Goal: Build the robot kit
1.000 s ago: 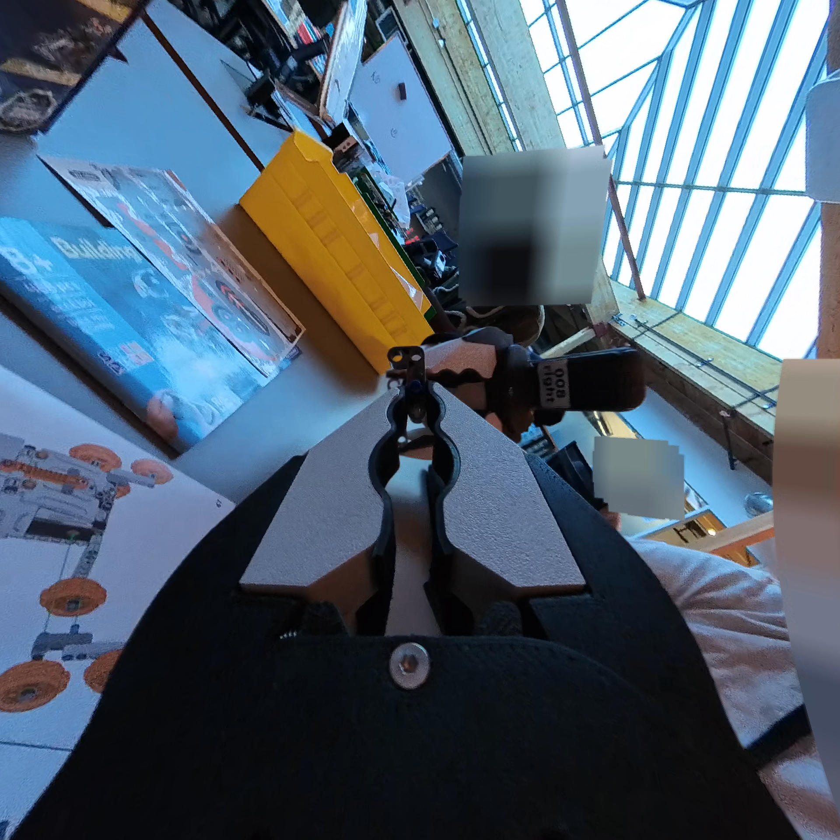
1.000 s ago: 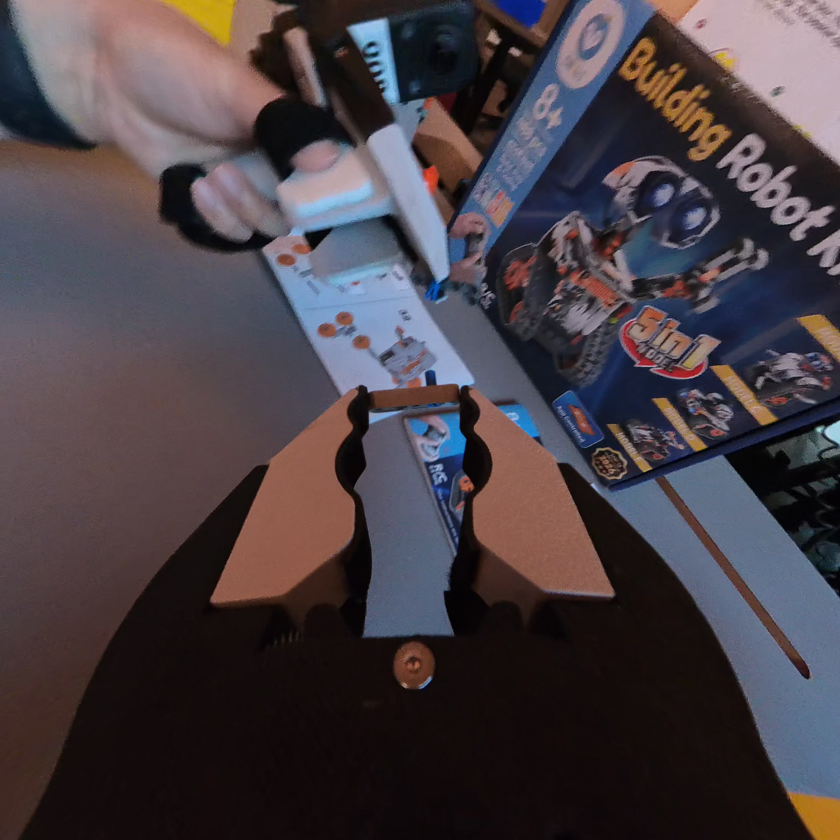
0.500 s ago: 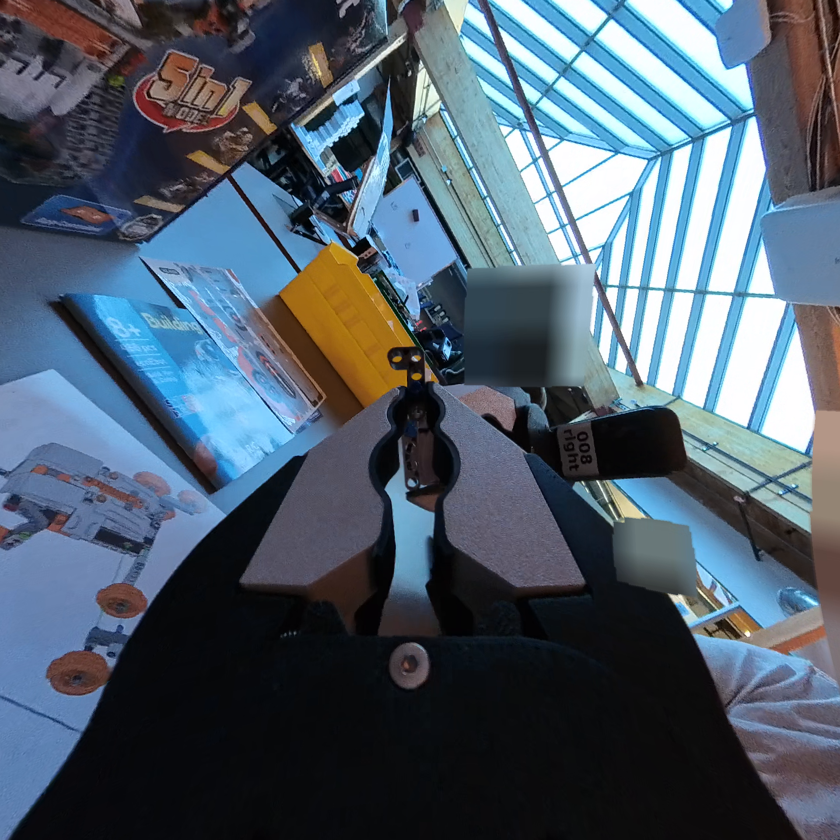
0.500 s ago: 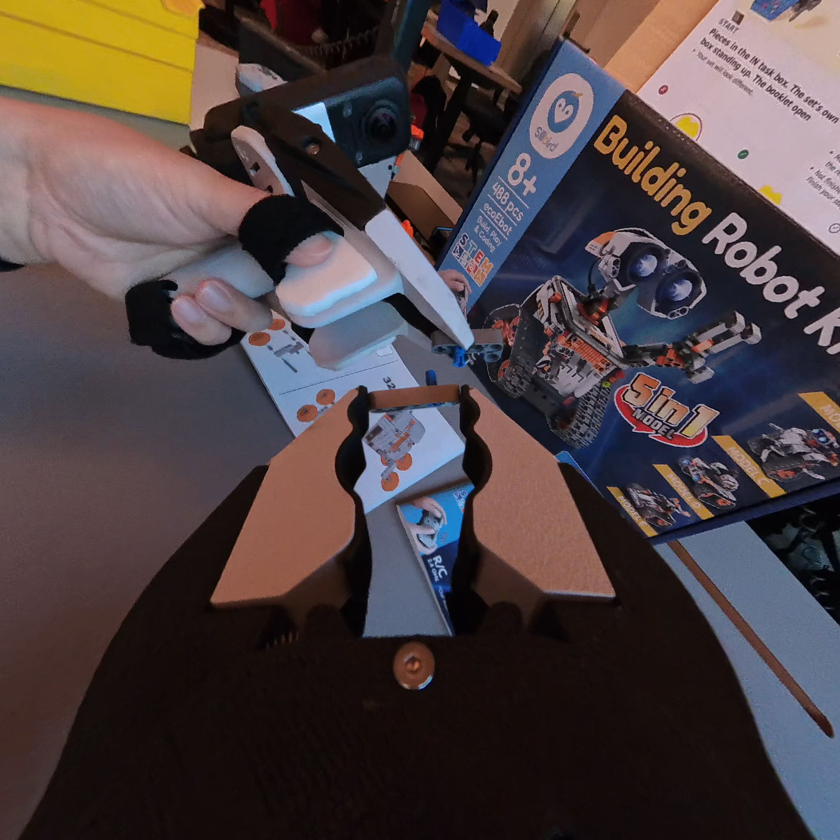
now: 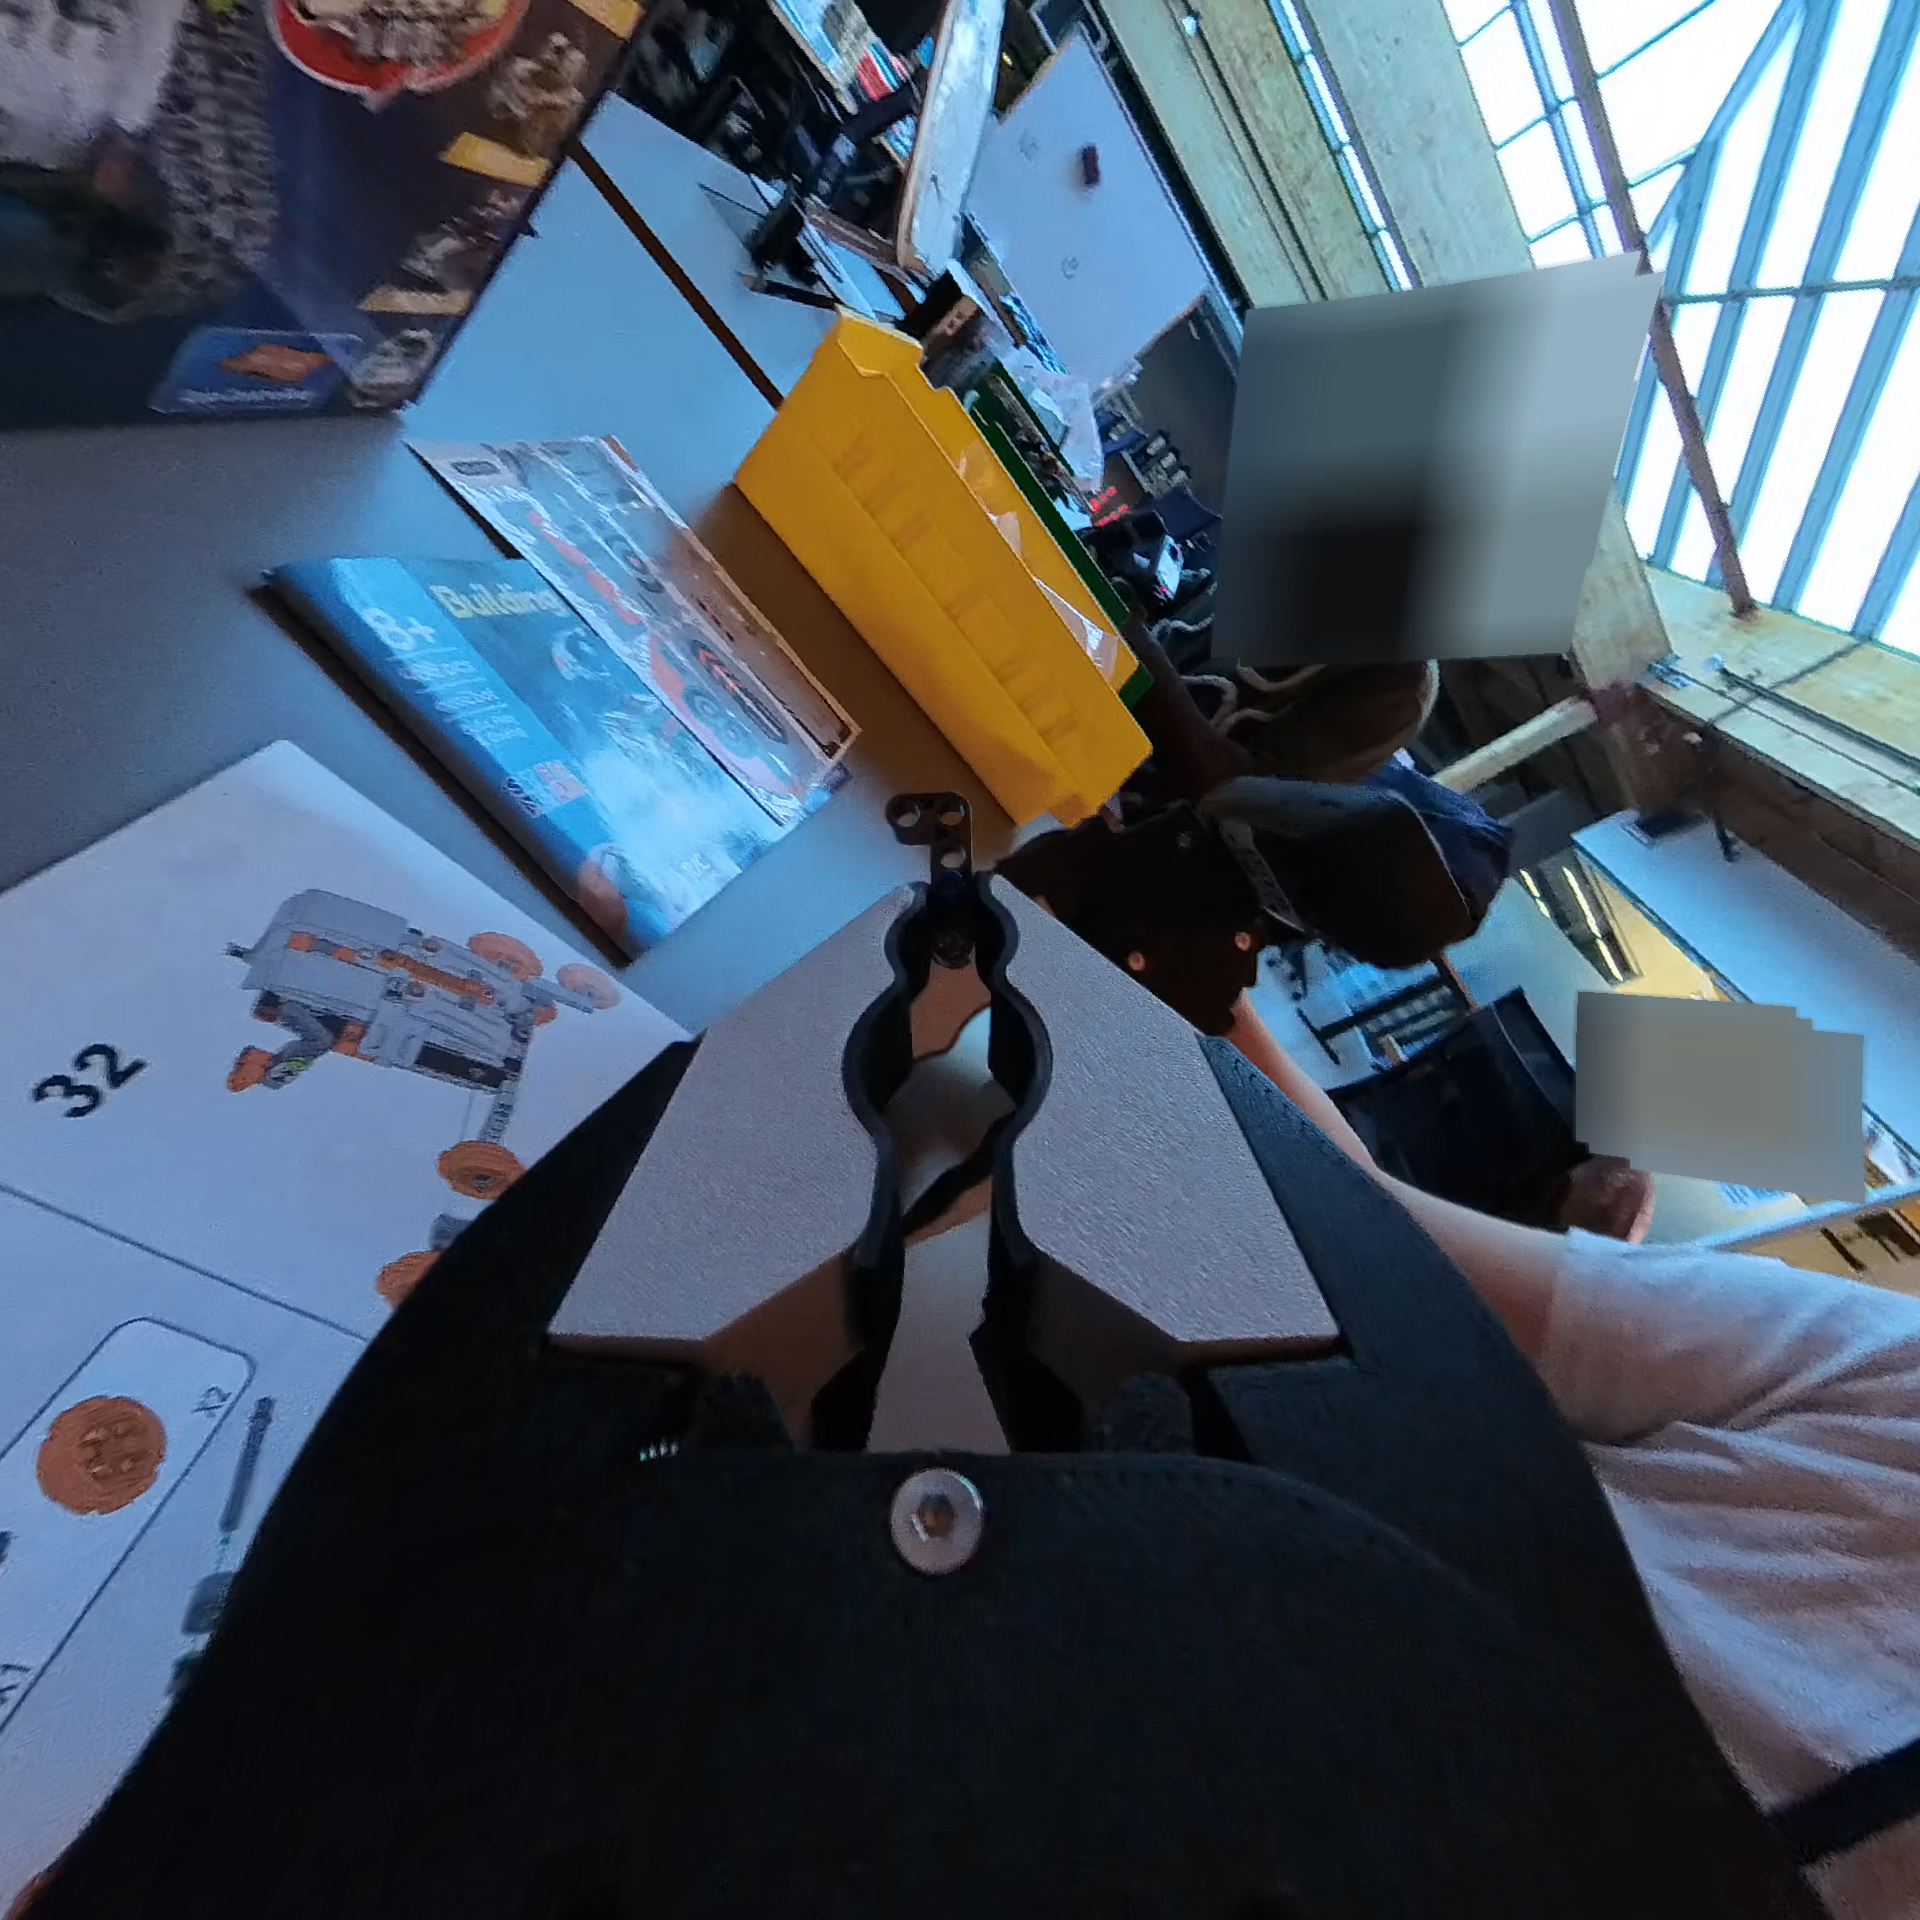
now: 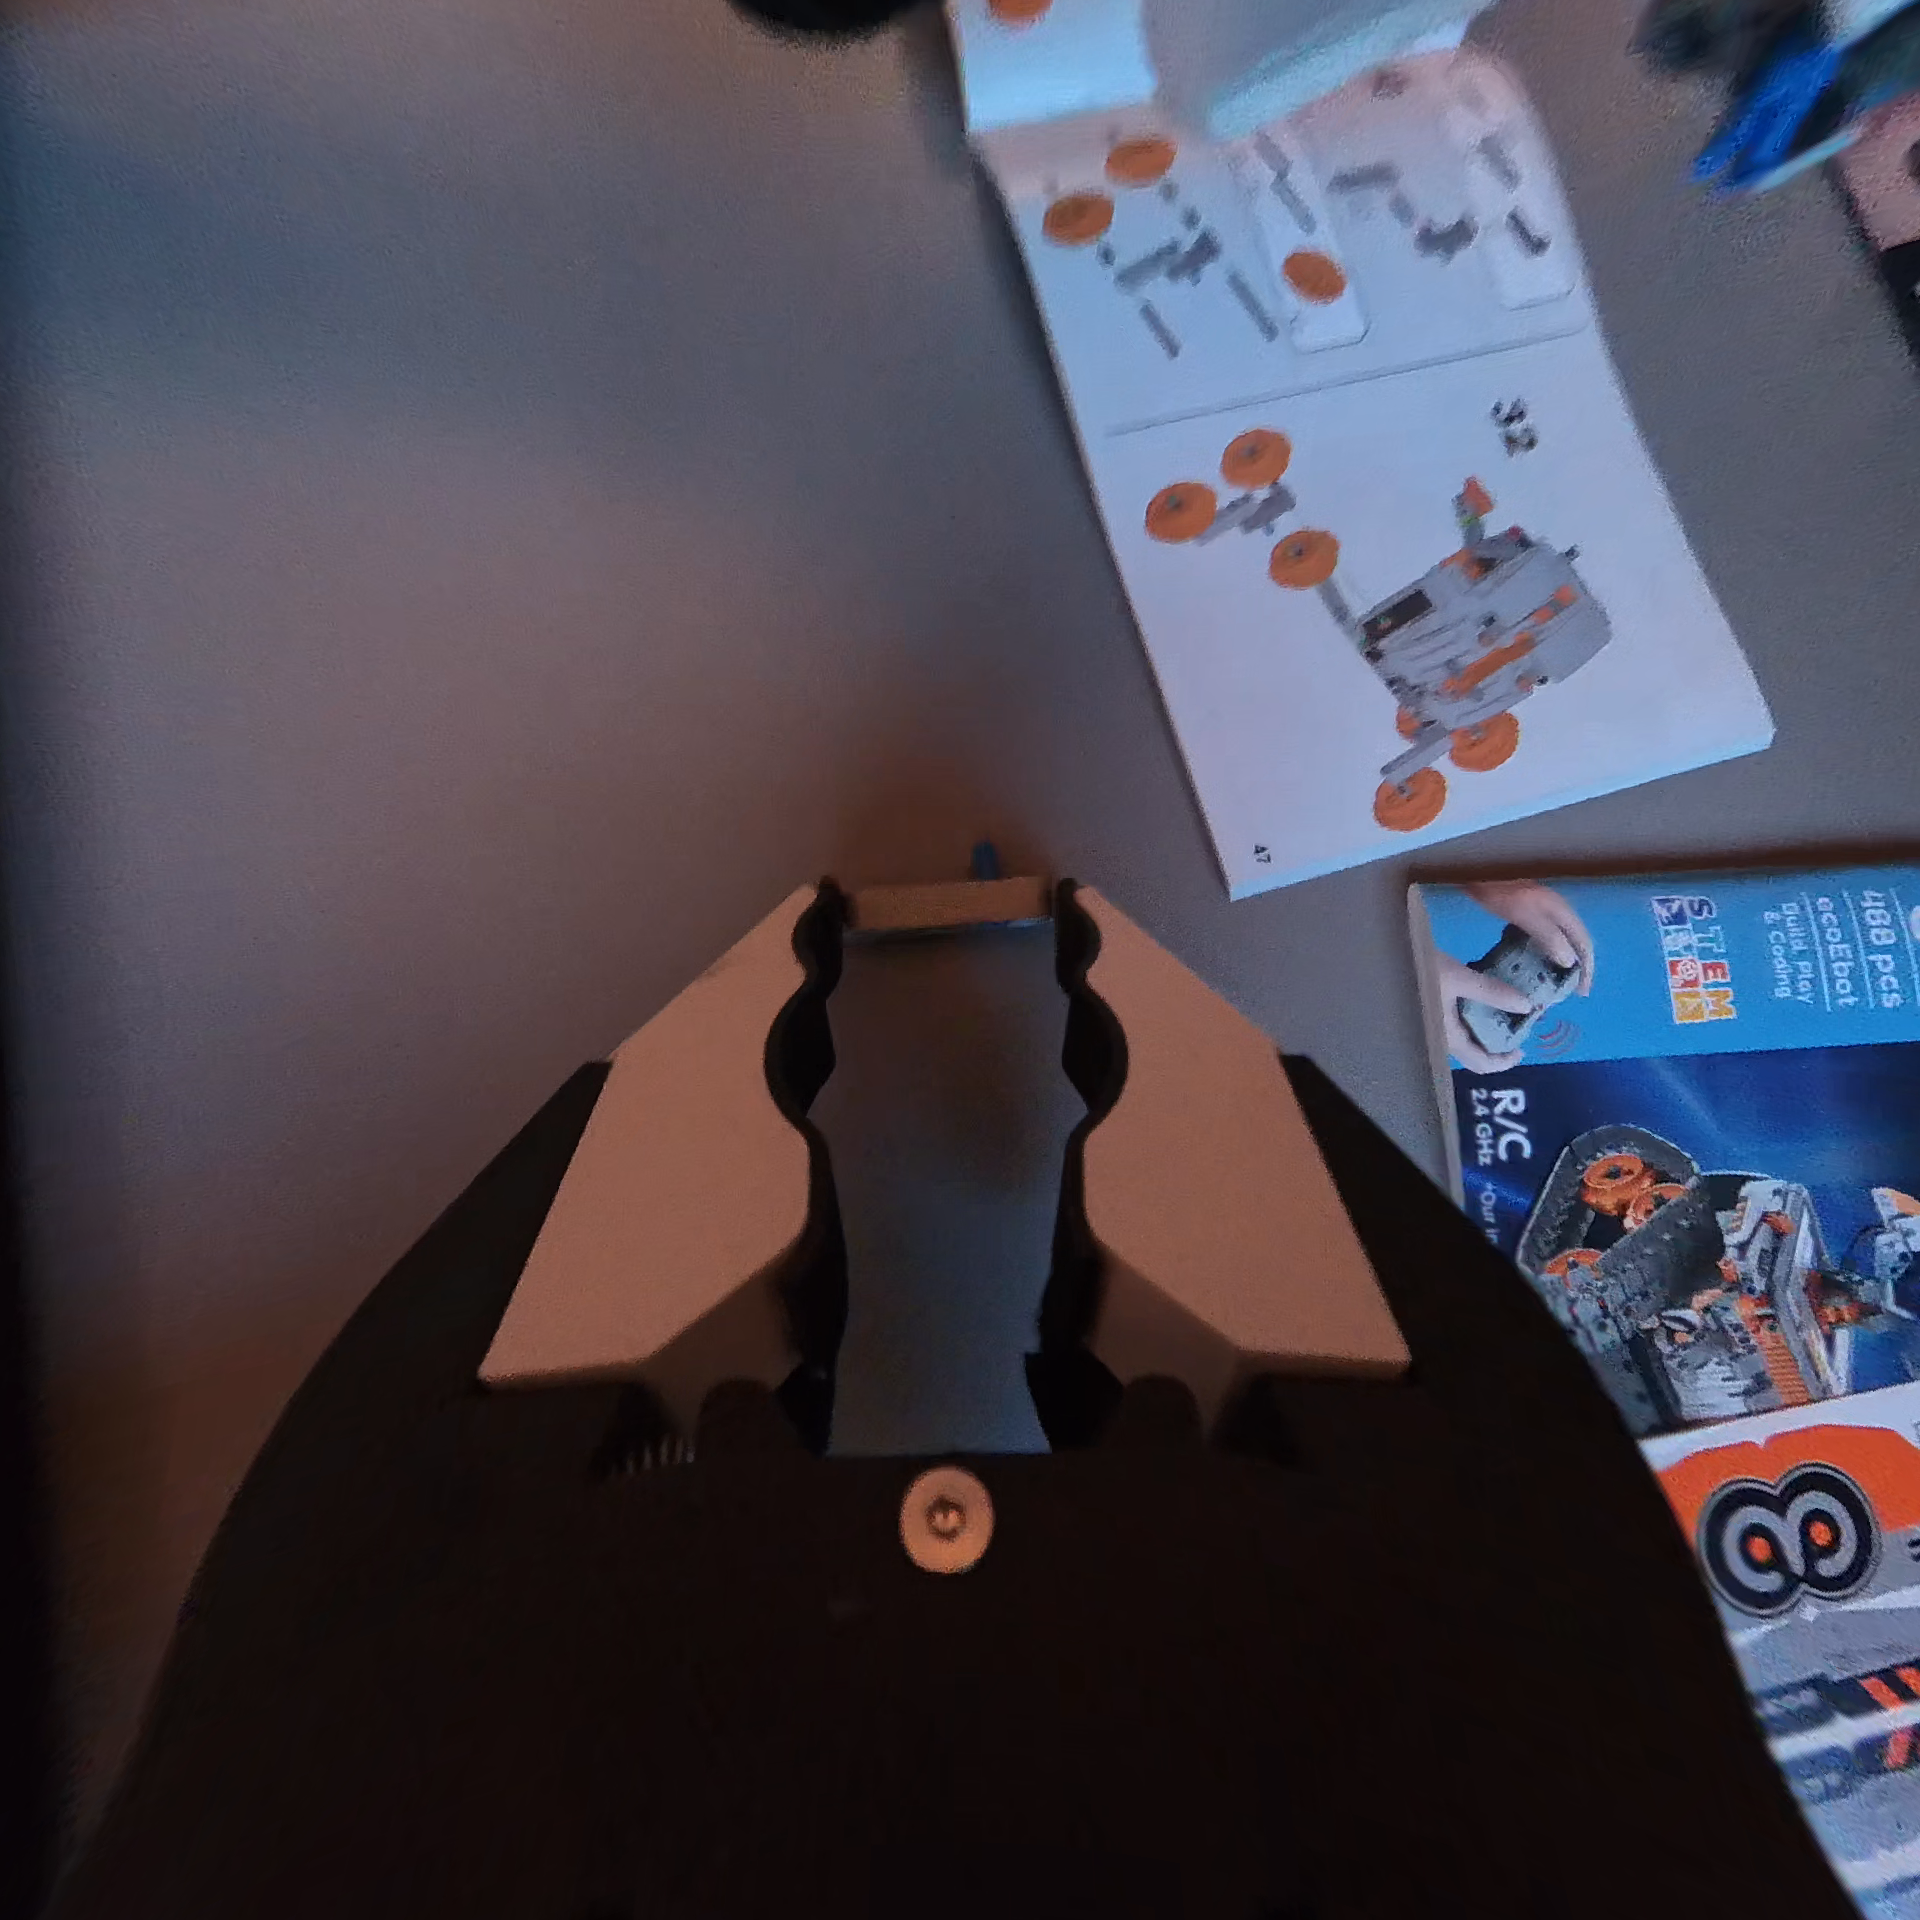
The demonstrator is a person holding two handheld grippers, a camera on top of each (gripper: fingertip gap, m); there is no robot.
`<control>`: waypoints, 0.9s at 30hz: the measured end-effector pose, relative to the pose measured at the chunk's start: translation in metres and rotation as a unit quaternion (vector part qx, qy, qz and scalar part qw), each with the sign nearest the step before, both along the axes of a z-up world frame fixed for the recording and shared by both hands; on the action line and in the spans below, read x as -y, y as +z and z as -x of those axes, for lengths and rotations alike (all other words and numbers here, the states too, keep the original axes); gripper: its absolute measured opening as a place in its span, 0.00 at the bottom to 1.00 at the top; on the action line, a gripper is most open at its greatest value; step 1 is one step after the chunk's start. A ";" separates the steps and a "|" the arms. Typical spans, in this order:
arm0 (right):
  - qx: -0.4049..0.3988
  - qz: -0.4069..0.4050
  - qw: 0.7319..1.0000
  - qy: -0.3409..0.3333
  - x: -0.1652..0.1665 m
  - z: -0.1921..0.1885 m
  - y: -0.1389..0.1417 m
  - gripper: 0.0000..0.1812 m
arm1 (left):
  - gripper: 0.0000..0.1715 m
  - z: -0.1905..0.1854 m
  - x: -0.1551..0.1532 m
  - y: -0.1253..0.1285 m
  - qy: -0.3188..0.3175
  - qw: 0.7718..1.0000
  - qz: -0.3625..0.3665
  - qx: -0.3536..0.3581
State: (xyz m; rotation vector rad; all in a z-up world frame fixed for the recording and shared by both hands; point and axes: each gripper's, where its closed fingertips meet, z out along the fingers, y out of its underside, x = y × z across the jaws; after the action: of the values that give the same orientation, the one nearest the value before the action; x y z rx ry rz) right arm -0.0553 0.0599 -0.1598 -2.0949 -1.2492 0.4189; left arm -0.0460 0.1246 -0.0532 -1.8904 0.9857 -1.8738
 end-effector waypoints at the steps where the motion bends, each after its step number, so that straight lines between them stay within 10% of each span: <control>1: -0.013 -0.004 1.000 0.004 0.001 0.001 0.005 0.28 | 0.02 0.000 0.003 0.001 -0.010 1.000 0.005 0.002; 9: -0.091 -0.360 0.921 -0.115 -0.033 -0.041 0.139 0.16 | 0.02 -0.002 0.043 0.020 -0.126 0.984 0.116 0.052; 18: -0.060 -0.396 0.911 -0.097 -0.029 -0.028 0.141 0.00 | 0.02 -0.014 0.057 0.030 -0.152 0.970 0.169 0.085; 27: -0.091 -0.375 0.920 -0.074 -0.019 -0.031 0.144 0.09 | 0.02 -0.014 0.056 0.036 -0.153 0.966 0.180 0.103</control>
State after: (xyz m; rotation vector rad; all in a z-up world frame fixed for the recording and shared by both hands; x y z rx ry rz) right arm -0.0247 0.0793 -0.0157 -1.4363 -0.9292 0.0384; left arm -0.0324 0.0688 -0.0171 -1.7482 0.9633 -2.5221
